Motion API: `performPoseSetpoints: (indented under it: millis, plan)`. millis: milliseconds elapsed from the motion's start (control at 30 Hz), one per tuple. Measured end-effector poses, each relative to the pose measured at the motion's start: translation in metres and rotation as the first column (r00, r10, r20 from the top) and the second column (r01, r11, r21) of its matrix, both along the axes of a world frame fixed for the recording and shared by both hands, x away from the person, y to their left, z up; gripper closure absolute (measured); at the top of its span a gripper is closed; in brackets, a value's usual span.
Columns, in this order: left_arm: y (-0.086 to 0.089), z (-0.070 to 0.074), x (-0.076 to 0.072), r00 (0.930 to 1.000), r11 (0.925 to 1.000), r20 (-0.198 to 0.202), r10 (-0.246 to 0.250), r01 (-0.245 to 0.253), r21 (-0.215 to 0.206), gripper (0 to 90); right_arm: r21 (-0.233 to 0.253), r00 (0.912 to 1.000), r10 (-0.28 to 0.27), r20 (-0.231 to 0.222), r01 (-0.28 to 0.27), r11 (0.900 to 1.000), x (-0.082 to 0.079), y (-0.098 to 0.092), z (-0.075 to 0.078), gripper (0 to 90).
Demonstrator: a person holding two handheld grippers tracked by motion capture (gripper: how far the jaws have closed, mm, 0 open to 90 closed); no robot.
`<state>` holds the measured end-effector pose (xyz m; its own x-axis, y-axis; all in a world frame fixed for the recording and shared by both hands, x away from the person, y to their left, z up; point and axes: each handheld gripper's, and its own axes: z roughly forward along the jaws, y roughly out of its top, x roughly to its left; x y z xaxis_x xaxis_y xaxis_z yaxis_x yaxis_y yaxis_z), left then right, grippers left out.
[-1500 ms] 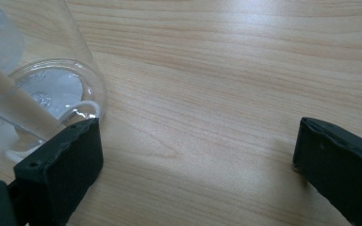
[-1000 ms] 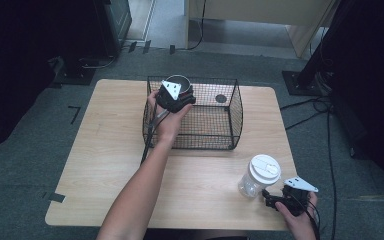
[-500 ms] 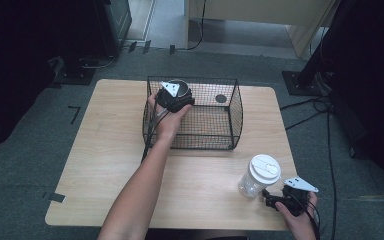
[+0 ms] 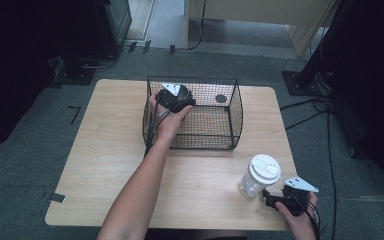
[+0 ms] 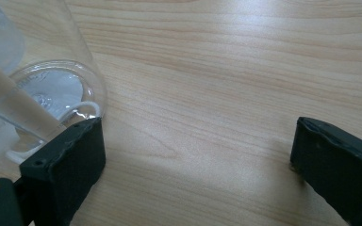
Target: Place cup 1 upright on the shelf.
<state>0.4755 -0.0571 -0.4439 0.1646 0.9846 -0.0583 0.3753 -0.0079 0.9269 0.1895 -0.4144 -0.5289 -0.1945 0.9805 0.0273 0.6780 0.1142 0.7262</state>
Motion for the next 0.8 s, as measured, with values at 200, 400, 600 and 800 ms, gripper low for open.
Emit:
performPoseSetpoints:
  millis: [200, 400, 600, 800]
  plan:
    - [-0.001, 0.006, -0.003, 0.9992, 0.9998, 0.035, 0.017, -0.017, -0.004, 0.1, 0.0, 1.0, -0.001, 0.0, 0.001, 1.0, 0.0, 0.0, 0.0, 3.7]
    - [0.0, 0.015, -0.008, 0.9951, 0.9996, 0.097, 0.017, -0.019, 0.022, 0.1, 0.002, 1.0, -0.001, -0.001, 0.001, 1.0, 0.0, 0.0, 0.0, 3.7]
    - [0.004, 0.03, -0.017, 0.9848, 0.9999, 0.173, 0.011, -0.009, -0.01, 0.2, -0.001, 1.0, 0.001, -0.001, -0.001, 1.0, 0.0, 0.0, 0.0, 3.8]
    - [0.004, 0.04, -0.031, 0.976, 0.9987, 0.215, -0.034, 0.041, -0.028, 0.2, -0.001, 1.0, 0.001, 0.0, -0.001, 1.0, 0.0, 0.0, 0.0, 3.7]
